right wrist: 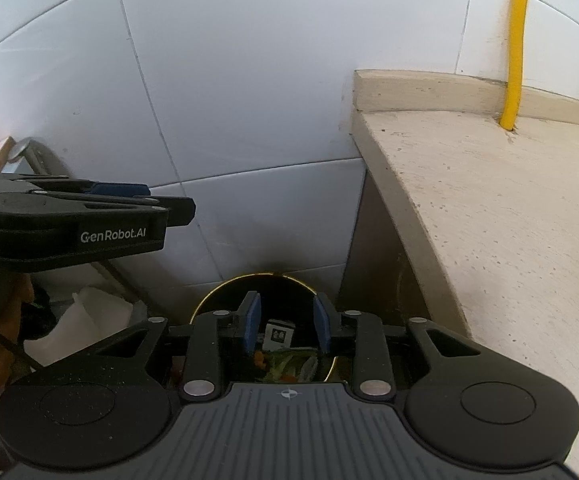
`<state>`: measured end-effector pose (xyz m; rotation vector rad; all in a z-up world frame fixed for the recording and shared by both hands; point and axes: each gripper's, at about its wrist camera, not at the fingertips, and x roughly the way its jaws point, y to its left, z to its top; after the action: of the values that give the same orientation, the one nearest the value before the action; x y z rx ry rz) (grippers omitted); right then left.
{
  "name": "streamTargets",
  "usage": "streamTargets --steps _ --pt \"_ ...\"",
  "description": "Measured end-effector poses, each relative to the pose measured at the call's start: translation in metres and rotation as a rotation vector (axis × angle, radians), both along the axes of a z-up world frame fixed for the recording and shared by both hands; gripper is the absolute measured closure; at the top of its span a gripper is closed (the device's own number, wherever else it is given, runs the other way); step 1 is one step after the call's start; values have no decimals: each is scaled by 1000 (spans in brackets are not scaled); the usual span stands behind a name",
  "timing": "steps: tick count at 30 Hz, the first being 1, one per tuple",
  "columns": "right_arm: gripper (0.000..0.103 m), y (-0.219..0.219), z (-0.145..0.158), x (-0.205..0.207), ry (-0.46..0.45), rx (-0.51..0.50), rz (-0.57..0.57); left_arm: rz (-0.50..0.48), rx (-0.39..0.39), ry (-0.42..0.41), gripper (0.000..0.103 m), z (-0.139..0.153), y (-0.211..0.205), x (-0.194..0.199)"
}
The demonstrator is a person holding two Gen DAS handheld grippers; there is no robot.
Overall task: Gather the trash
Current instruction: 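Move both tools back up to the counter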
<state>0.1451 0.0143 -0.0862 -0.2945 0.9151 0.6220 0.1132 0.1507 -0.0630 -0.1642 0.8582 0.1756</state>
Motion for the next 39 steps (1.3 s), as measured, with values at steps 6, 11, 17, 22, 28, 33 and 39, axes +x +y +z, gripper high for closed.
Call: streamTargets --steps 6,11,17,22,28,33,39 --pt "65 -4 3 -2 -8 7 -13 -18 14 7 69 -1 -3 2" --pt "64 -11 7 -3 -12 16 -22 -39 3 6 69 1 -8 4" --pt "64 -24 13 -1 -19 35 -27 -68 2 -14 69 7 -20 3" --pt "64 -37 19 1 -25 43 -41 -79 -31 -23 68 10 -30 7" --pt "64 -61 29 6 -47 58 -81 -113 -74 -34 68 14 -50 15" --pt "63 -84 40 10 -75 75 -129 -175 -89 -50 69 22 -77 28" --pt "61 -122 53 14 -121 93 -218 -264 -112 -64 68 31 -114 48"
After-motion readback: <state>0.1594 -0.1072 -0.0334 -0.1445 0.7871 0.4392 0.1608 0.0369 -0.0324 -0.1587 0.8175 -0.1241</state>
